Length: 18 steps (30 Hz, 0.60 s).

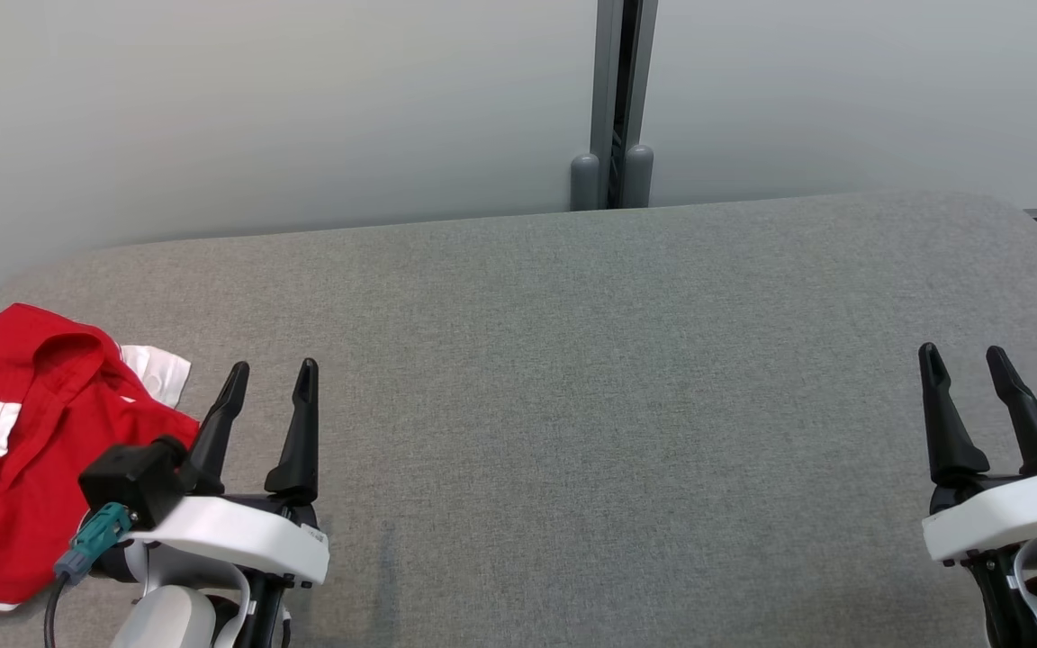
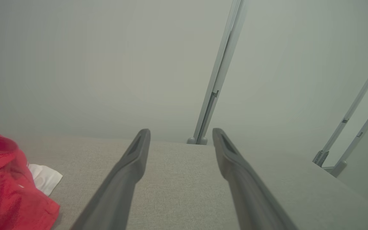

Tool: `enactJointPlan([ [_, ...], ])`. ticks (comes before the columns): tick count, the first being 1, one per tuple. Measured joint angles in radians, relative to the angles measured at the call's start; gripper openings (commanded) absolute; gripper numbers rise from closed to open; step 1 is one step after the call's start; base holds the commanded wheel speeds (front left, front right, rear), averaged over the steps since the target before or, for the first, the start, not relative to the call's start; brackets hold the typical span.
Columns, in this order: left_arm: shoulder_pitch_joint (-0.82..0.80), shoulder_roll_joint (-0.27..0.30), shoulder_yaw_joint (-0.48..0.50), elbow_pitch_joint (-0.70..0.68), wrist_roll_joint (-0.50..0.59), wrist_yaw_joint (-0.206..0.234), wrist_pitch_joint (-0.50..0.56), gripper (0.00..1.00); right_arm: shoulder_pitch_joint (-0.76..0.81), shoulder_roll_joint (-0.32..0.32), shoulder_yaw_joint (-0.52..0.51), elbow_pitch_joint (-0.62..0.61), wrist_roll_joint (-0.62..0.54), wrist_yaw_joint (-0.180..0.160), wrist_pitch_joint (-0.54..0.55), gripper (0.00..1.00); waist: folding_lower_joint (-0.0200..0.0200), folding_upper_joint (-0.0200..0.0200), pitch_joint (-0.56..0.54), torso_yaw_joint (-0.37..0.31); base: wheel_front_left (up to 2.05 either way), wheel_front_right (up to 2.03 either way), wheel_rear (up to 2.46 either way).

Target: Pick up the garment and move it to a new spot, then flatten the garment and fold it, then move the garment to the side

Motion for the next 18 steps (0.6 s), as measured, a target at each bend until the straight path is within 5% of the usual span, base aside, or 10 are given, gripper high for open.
enactJointPlan([
  [18,0.019,0.035,0.007,0.006,0.133,0.056,0.009,1.00,0.029,0.021,0.016,0.014,-0.097,0.000,-0.032,1.00,0.0000,0.0000,0.001,0.010,0.00,0.00,0.00],
])
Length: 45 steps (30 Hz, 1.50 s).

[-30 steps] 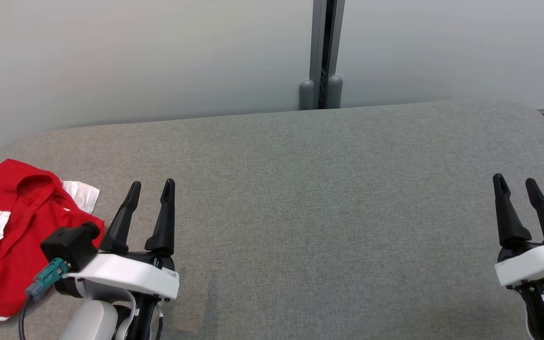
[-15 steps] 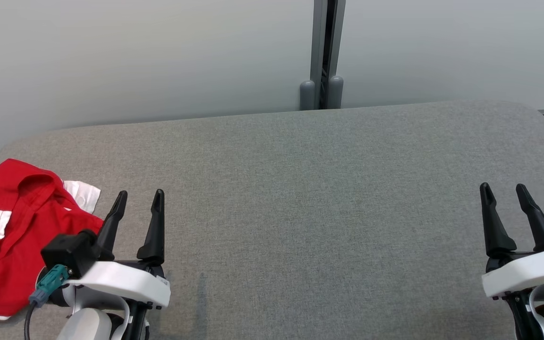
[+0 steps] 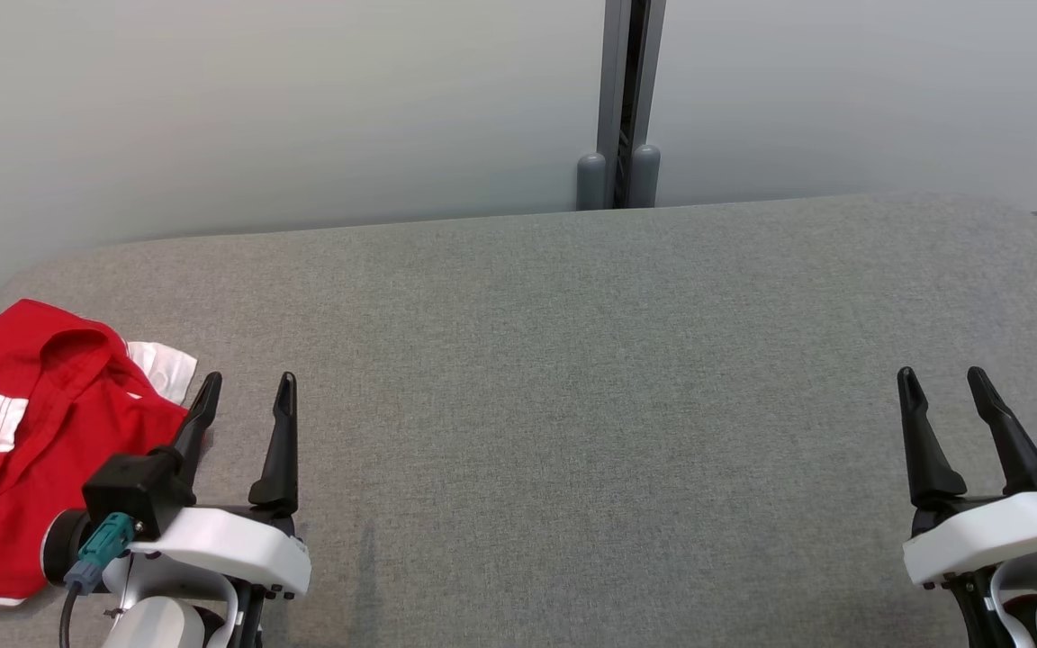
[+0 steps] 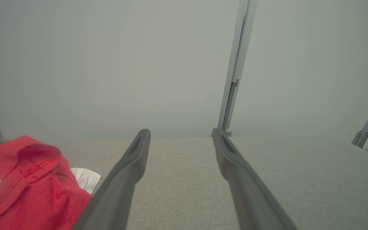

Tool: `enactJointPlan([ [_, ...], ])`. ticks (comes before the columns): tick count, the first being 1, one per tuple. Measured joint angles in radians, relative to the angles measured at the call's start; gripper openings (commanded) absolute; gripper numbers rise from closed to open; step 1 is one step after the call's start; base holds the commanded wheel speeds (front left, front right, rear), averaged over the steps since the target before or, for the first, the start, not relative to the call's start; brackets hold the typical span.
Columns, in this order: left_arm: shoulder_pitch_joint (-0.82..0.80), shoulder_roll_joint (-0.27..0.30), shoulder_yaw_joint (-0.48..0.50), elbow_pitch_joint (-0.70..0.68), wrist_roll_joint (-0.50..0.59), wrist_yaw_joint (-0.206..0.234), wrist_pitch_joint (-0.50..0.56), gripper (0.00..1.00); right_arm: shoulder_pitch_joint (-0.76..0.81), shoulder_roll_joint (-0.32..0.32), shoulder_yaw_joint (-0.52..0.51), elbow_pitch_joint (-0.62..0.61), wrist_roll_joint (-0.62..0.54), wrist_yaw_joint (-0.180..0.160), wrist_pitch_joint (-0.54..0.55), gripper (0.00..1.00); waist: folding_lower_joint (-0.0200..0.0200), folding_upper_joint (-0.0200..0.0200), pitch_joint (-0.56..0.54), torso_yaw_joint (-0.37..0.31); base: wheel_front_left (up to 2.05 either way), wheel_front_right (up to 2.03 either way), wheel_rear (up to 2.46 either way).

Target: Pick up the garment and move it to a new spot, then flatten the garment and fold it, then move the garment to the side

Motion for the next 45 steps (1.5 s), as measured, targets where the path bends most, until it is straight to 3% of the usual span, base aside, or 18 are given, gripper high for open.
enactJointPlan([
  [33,0.010,0.036,-0.025,0.000,0.153,0.044,0.062,1.00,0.044,0.030,-0.023,-0.049,-0.105,0.000,0.008,1.00,0.0000,0.0000,0.012,0.002,0.00,0.00,0.00],
  [45,0.010,0.036,-0.029,0.001,0.147,0.045,0.063,1.00,0.049,0.035,-0.033,-0.053,-0.102,0.000,0.009,1.00,0.0000,0.0000,0.016,0.003,0.00,0.00,0.00],
])
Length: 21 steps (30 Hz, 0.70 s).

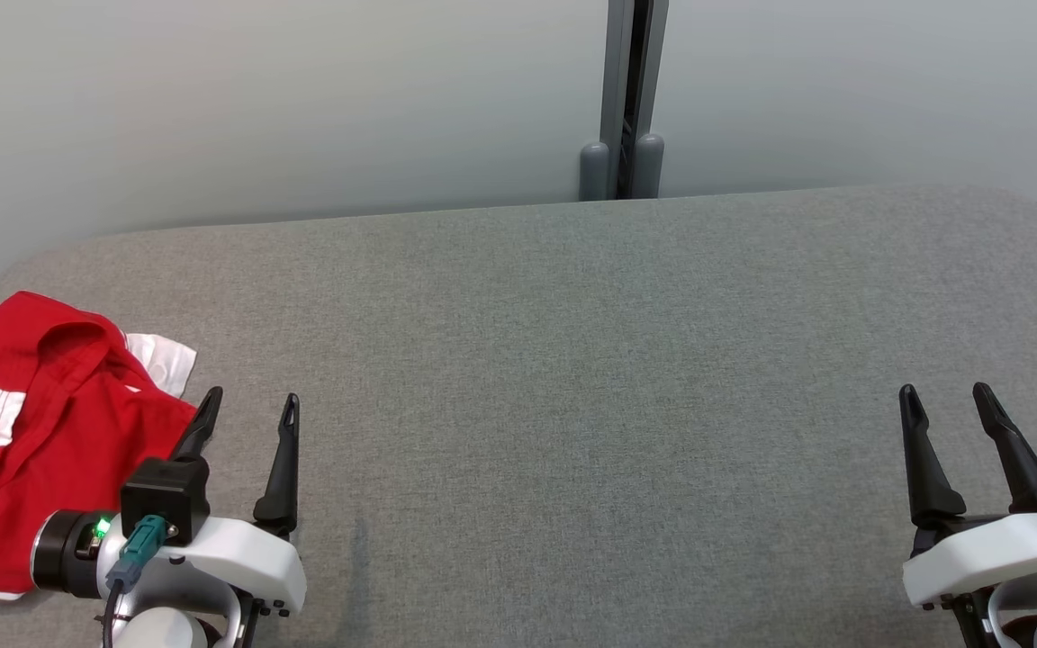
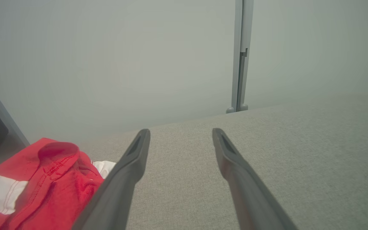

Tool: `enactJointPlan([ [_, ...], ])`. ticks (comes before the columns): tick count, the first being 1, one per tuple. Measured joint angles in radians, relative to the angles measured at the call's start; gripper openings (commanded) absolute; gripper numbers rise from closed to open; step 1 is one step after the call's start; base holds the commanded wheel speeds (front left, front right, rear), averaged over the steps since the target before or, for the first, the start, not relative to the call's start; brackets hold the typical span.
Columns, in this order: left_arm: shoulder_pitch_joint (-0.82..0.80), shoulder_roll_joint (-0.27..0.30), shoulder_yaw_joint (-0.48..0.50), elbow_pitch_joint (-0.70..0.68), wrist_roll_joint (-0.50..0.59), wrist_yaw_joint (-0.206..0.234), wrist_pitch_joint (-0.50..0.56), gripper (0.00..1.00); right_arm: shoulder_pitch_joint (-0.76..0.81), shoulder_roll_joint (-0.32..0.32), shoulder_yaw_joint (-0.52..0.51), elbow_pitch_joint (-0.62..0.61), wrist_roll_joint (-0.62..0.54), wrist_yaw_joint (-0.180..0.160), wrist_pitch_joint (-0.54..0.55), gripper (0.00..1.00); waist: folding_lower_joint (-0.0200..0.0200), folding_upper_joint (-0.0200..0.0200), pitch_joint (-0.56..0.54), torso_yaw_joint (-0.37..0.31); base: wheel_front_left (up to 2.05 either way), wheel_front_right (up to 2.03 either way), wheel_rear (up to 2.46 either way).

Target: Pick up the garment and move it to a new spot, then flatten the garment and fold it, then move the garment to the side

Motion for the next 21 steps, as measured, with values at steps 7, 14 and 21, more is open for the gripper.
enactJointPlan([
  [7,-0.007,-0.004,-0.009,0.006,-0.007,-0.001,0.000,1.00,0.002,0.002,-0.005,-0.004,0.000,0.000,0.003,1.00,0.0000,0.0000,0.000,0.019,0.00,0.00,0.00],
  [14,-0.026,-0.019,-0.007,0.013,-0.018,0.008,-0.016,1.00,0.008,0.001,0.019,-0.038,0.000,0.000,0.013,1.00,0.0000,0.0000,0.002,0.092,0.00,0.00,0.00],
  [21,-0.038,-0.035,0.007,0.022,-0.044,0.011,-0.048,1.00,0.005,-0.004,0.046,-0.071,0.000,0.000,0.020,1.00,0.0000,0.0000,0.010,0.219,0.00,0.00,0.00],
])
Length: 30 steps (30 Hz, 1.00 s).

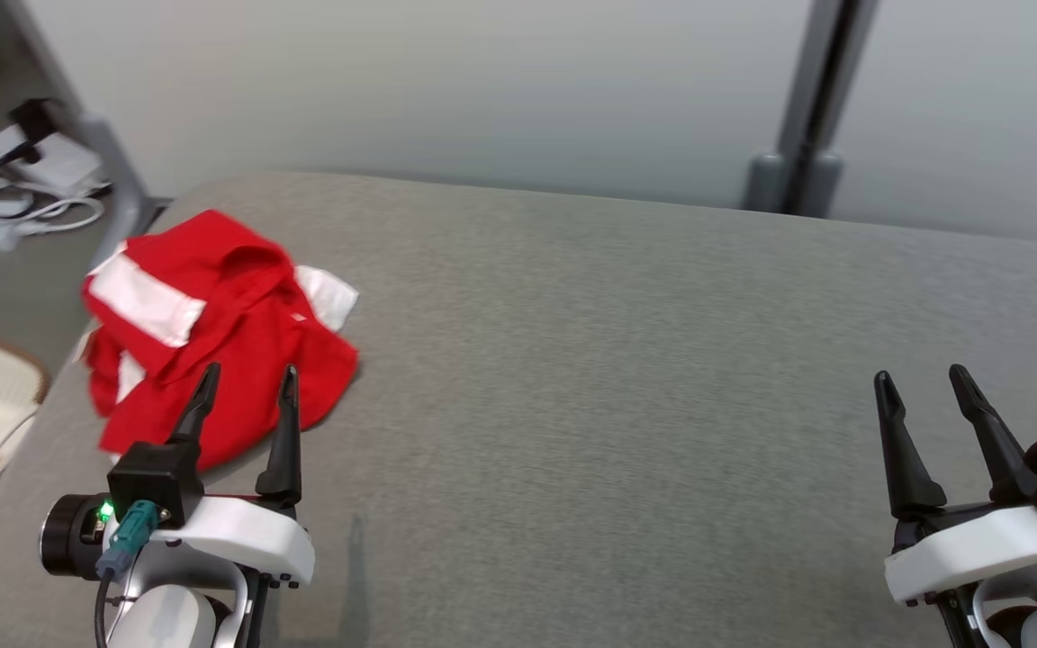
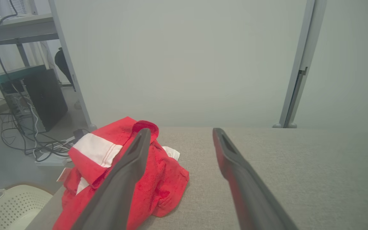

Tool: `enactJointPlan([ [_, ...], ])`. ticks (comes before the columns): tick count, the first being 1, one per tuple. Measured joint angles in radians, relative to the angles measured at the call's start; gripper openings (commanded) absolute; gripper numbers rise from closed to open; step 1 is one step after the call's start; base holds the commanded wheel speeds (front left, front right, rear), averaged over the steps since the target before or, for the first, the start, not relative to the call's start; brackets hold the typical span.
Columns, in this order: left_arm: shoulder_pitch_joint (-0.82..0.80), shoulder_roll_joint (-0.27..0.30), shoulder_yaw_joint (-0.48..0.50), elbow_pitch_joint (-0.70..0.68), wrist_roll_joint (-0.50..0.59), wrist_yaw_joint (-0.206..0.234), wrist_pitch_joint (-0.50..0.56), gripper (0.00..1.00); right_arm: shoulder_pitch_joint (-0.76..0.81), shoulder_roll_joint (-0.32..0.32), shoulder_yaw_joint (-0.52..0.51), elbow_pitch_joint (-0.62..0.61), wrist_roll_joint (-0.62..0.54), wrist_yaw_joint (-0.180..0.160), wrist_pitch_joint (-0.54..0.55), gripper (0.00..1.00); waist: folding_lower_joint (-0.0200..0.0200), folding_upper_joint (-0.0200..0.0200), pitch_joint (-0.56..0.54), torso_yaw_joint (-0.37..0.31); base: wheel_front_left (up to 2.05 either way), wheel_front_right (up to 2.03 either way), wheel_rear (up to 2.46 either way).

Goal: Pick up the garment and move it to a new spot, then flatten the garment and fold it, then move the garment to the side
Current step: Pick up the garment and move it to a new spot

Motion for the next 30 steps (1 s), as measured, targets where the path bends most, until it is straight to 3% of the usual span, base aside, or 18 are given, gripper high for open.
enactJointPlan([
  [15,0.004,-0.005,0.043,0.026,-0.045,0.012,-0.045,1.00,-0.013,0.000,0.064,-0.028,0.012,0.000,0.008,1.00,0.0000,0.0000,0.009,0.285,0.00,0.00,0.00],
  [30,0.022,-0.002,0.063,0.009,-0.068,0.031,-0.062,1.00,-0.056,-0.014,0.097,0.009,0.029,0.001,0.011,1.00,0.0000,0.0000,0.018,0.305,0.00,0.00,0.00],
])
